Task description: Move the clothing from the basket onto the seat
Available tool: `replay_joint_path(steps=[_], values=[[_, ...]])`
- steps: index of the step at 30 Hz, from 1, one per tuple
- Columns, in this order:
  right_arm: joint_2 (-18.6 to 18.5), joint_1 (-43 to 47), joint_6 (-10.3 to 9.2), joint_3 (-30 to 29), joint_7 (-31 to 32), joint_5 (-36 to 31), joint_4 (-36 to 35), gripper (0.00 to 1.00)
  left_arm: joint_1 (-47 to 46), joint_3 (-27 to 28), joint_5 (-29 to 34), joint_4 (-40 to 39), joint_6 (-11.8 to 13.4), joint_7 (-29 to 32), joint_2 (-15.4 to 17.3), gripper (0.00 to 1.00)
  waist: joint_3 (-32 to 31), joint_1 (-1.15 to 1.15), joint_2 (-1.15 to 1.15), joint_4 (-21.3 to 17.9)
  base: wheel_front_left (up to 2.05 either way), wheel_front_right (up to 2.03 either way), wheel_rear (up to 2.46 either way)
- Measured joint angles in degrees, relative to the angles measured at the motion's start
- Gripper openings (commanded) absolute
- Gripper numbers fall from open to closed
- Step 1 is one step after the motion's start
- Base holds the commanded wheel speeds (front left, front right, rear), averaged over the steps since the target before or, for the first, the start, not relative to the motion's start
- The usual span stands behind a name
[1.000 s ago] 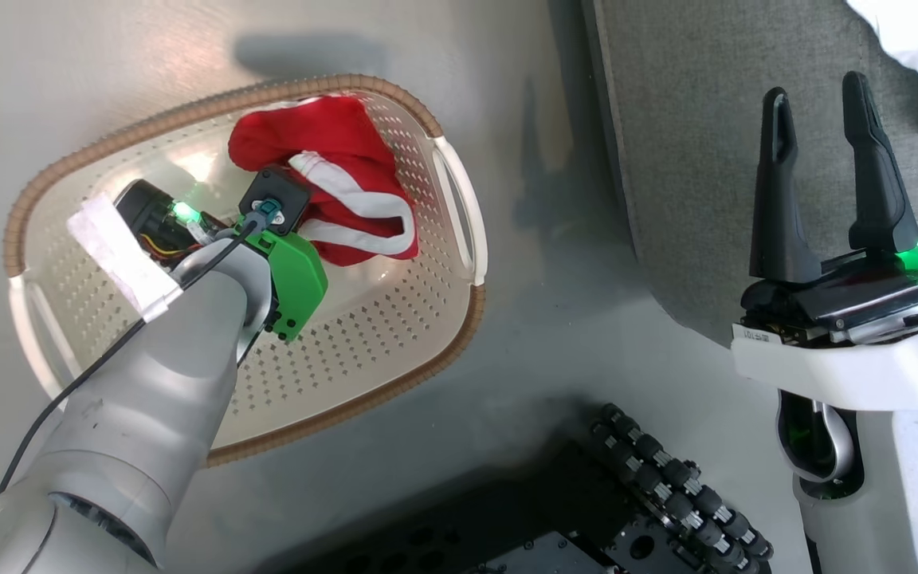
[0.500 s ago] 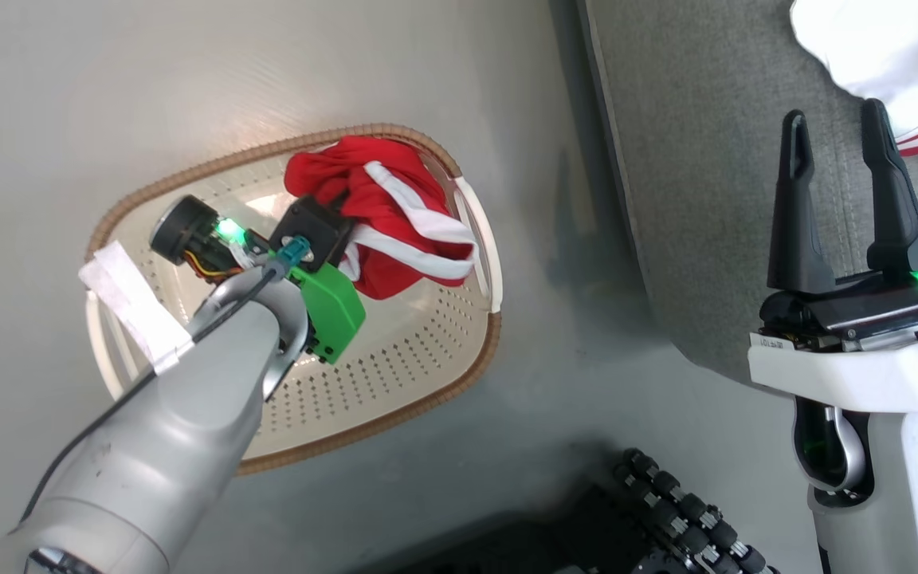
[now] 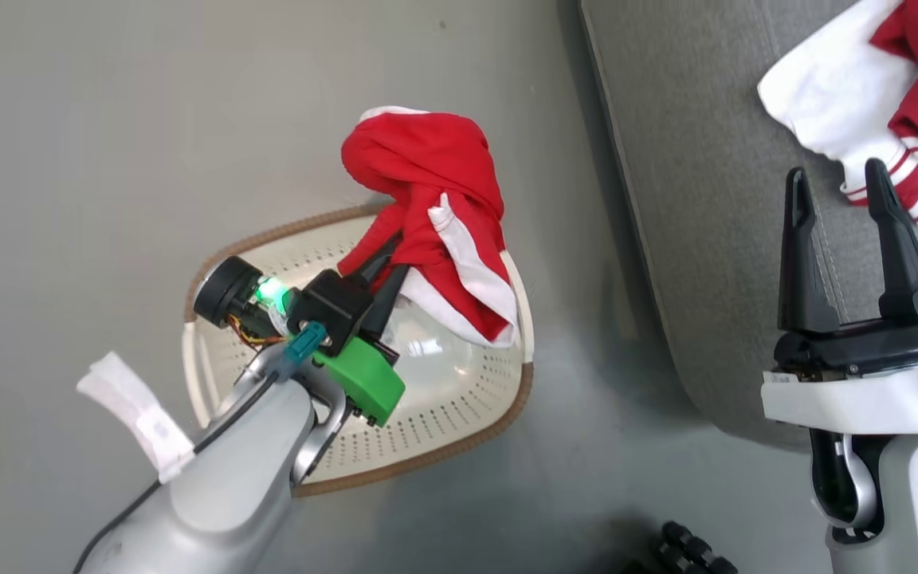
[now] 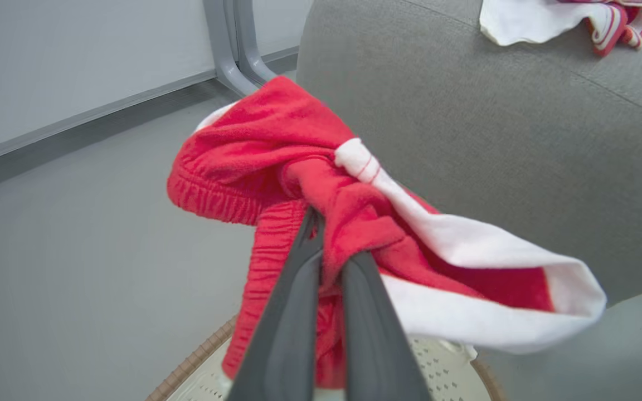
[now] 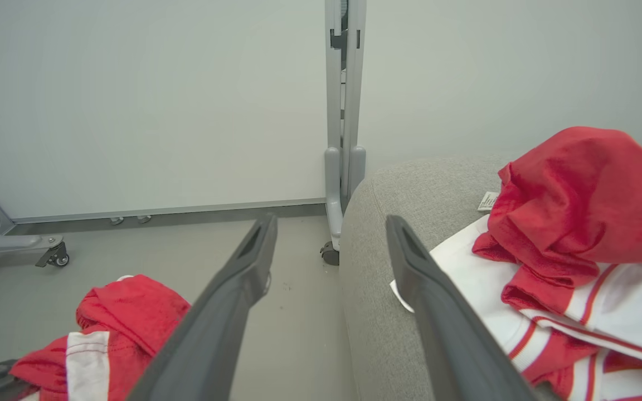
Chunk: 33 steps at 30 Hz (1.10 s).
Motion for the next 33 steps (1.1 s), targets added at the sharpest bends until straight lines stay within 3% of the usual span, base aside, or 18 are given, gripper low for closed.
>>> replay_joint_path(steps=[9, 16, 24, 33], values=[[-0.20, 2.99, 0.00, 0.16, 4.04, -1.41, -1.60, 1.00, 6.79, 8.42, 0.76, -14.83, 1.77, -0.02, -0.46, 0.00, -8.34, 0.00, 0.00, 3.83, 0.00, 0.00, 0.00], [-1.42, 4.95, 0.00, 1.45, 6.21, -0.92, -1.66, 1.00, 10.74, 16.37, 1.83, -24.09, 2.49, -0.10, -2.86, 0.00, -14.68, 0.00, 0.00, 6.30, 0.00, 0.00, 0.00], [-2.34, 7.52, 0.00, 3.64, 7.91, 0.14, -0.96, 1.00, 15.81, 22.34, 3.20, -31.18, 0.88, -0.10, -4.80, 0.00, -21.79, 0.00, 0.00, 8.11, 0.00, 0.00, 0.00], [-2.60, 12.38, 0.00, 5.95, 9.71, 1.12, -1.03, 1.00, 24.46, 23.50, 3.76, -34.43, -0.35, -0.10, -5.28, 0.00, -29.08, 0.00, 0.00, 8.61, 0.00, 0.00, 0.00]])
